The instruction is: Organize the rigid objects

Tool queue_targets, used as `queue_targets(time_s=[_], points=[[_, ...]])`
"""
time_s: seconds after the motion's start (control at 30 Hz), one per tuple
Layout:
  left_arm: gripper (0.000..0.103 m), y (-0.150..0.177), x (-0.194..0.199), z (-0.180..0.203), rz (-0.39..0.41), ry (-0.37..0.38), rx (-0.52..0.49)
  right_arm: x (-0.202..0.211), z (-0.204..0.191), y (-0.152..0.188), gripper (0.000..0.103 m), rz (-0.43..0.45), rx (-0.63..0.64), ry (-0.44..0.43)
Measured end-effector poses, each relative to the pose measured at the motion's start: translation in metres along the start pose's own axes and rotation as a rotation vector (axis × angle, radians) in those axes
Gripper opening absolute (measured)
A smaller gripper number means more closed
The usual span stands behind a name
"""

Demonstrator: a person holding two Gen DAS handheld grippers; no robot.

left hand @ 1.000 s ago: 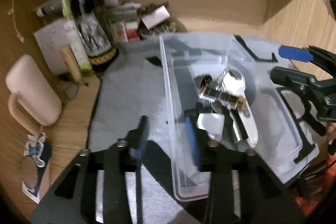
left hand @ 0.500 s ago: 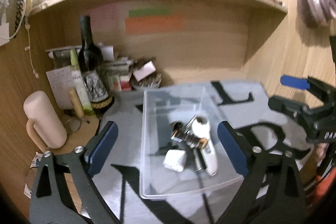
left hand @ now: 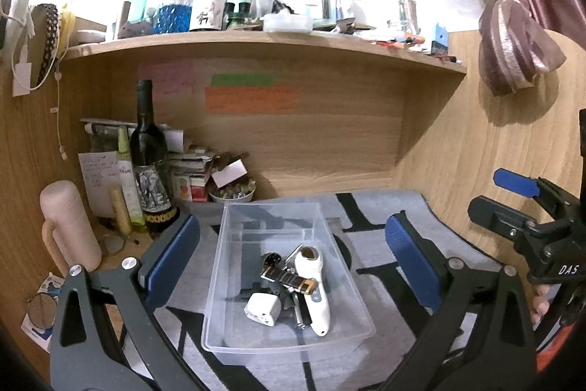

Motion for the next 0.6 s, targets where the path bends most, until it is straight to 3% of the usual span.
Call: queue_targets(time_s=[0.6], points=[[0.103, 0.0026, 0.0006, 0.0027, -0.008, 0.003, -0.008, 0.0027, 0.0015, 0.0039, 0.103, -0.004, -0.015, -0.006]])
Point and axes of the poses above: each gripper's, at about its wrist camera, not at the fingertips, and x roughly against the way its jaws point, z to its right, y to its underside, the point moved 2 cm from there along -x, roughly the way its jaws point, and after that the axes turned 7 degrees about -z, right-handed, at the moved point
